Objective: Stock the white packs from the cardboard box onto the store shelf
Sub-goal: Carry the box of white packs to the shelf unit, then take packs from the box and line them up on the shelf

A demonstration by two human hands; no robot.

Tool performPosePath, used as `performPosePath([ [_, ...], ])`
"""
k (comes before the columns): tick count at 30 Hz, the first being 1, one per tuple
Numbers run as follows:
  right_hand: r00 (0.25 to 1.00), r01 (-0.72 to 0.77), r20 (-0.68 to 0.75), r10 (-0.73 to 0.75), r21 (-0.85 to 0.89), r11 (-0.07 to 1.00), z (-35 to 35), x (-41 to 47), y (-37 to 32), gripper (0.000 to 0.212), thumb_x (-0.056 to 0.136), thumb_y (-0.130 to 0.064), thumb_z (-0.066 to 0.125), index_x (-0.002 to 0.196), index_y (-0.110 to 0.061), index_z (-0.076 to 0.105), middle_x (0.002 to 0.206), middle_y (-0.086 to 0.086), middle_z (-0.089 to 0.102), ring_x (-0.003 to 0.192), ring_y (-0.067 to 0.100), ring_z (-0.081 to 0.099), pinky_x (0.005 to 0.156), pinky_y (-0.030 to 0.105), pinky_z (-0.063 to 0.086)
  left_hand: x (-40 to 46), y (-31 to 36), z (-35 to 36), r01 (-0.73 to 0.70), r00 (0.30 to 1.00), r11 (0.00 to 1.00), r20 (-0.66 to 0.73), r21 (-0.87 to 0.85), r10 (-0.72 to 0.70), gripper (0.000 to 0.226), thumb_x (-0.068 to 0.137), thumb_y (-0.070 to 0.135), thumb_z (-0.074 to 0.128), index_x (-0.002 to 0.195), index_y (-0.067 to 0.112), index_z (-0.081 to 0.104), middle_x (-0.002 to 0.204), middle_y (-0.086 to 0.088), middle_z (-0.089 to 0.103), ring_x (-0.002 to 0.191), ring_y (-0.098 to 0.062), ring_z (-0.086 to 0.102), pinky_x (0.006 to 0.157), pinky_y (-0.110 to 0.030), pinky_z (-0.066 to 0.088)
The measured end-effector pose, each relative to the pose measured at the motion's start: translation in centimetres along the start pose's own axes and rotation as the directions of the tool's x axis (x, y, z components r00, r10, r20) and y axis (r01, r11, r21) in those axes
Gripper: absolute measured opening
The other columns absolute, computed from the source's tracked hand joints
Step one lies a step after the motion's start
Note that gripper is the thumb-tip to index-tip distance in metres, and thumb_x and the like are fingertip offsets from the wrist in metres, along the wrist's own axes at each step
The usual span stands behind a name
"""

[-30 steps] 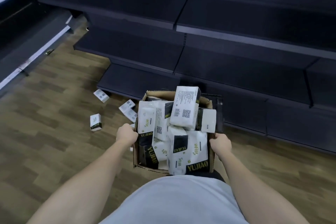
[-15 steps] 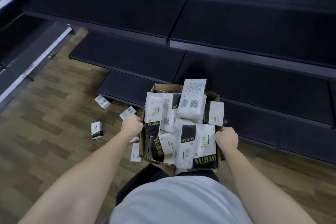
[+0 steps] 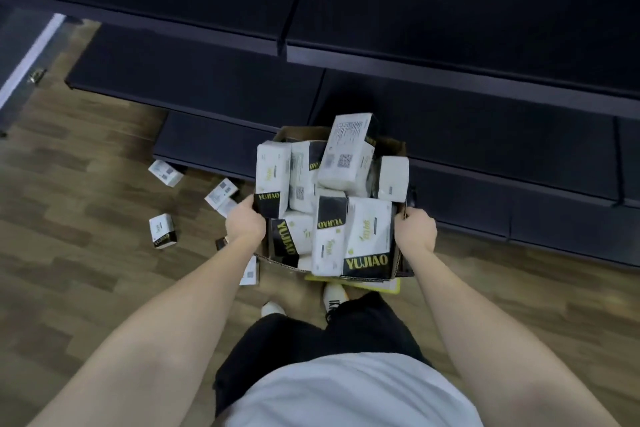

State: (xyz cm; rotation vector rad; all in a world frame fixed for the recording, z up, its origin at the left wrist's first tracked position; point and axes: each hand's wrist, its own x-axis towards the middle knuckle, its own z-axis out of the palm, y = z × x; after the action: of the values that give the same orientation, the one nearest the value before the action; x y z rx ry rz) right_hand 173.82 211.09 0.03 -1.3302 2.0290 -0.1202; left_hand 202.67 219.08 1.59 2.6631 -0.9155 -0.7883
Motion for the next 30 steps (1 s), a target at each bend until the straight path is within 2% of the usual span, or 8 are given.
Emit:
performPosePath([
  [4,0.999,-0.039,0.013,0.039,-0.001,0.999,-0.3,0.2,-0.2,0.026,0.099,-0.018,0.046,0.094,-0.006,0.069,0.096,0.019,0.069,0.081,0.034,0.059,0.067,0.032,0.044,0.9,0.2,-0.7,-0.001,0.998,1.0,0.064,-0.017,0.003,0.05,0.093,-0.002,0.045,0.136,0.021,0.058,0.12,-0.011,0.068,0.106,-0.033,0.061,0.077,-0.031,0.048],
  [6,0.998,-0.015,0.062,0.016,-0.026,1.0,-0.7,0.5,0.8,0.025,0.098,-0.021,0.047,0.091,-0.009,0.067,0.094,0.018,0.07,0.074,0.03,0.058,0.065,0.034,0.049,0.8,0.0,-0.9,-0.029,0.995,0.999,0.091,-0.023,0.031,0.058,0.092,-0.004,0.045,0.142,0.024,0.053,0.123,-0.008,0.067,0.101,-0.028,0.061,0.073,-0.03,0.045],
  [9,0.992,0.034,0.125,-0.025,-0.066,0.997,-1.7,0.7,0.9,0.026,0.096,-0.025,0.052,0.11,-0.011,0.069,0.085,0.009,0.069,0.068,0.023,0.062,0.057,0.03,0.05,0.6,-0.9,-1.1,-0.049,0.991,0.998,0.121,-0.049,0.054,0.061,0.092,-0.005,0.044,0.145,0.024,0.049,0.124,-0.008,0.066,0.093,-0.023,0.058,0.071,-0.028,0.044],
  [14,0.998,0.054,0.032,-0.053,-0.032,0.998,-2.7,0.2,-0.5,0.021,0.093,-0.029,0.054,0.104,-0.013,0.063,0.073,0.001,0.056,0.07,0.024,0.059,0.067,0.034,0.054,0.0,-2.1,-2.0,-0.021,0.989,0.998,0.147,-0.063,0.03,0.046,0.095,0.004,0.043,0.138,0.015,0.055,0.117,-0.009,0.067,0.088,-0.023,0.06,0.067,-0.028,0.05],
  [17,0.999,0.047,-0.004,-0.047,-0.024,0.999,-2.6,0.1,-1.2,0.021,0.093,-0.028,0.053,0.107,-0.012,0.058,0.086,0.007,0.06,0.077,0.027,0.06,0.066,0.033,0.052,-0.4,-2.2,-2.8,-0.034,0.986,0.995,0.159,-0.095,0.049,0.043,0.093,0.005,0.044,0.131,0.015,0.061,0.107,-0.007,0.069,0.093,-0.027,0.065,0.081,-0.037,0.058],
  [24,0.993,0.086,-0.079,-0.09,-0.046,0.995,-1.6,-1.5,-3.3,0.036,0.095,-0.026,0.052,0.124,-0.007,0.048,0.128,0.017,0.047,0.115,0.036,0.049,0.084,0.043,0.046,-0.4,-2.5,-3.5,-0.133,0.981,0.99,0.136,-0.052,0.139,0.034,0.089,0.007,0.044,0.113,0.016,0.067,0.109,-0.006,0.07,0.092,-0.021,0.062,0.076,-0.032,0.052],
  [28,0.982,0.185,-0.026,-0.185,0.025,0.982,-0.6,-3.3,-4.8,0.023,0.095,-0.025,0.052,0.113,-0.011,0.054,0.12,0.012,0.053,0.095,0.03,0.058,0.076,0.039,0.052,-0.6,-2.0,-4.1,-0.212,0.965,0.977,0.157,-0.005,0.21,0.031,0.092,0.009,0.047,0.117,0.016,0.064,0.111,-0.005,0.067,0.092,-0.022,0.061,0.078,-0.032,0.053],
  [30,0.974,0.218,0.047,-0.22,0.044,0.975,0.1,-4.7,-5.7,0.029,0.097,-0.037,0.05,0.11,-0.011,0.054,0.11,0.009,0.062,0.082,0.022,0.059,0.066,0.034,0.05,-0.3,-1.7,-4.6,-0.266,0.952,0.964,0.16,0.003,0.262,0.031,0.093,0.011,0.047,0.117,0.017,0.065,0.112,-0.005,0.066,0.089,-0.022,0.062,0.078,-0.034,0.055],
])
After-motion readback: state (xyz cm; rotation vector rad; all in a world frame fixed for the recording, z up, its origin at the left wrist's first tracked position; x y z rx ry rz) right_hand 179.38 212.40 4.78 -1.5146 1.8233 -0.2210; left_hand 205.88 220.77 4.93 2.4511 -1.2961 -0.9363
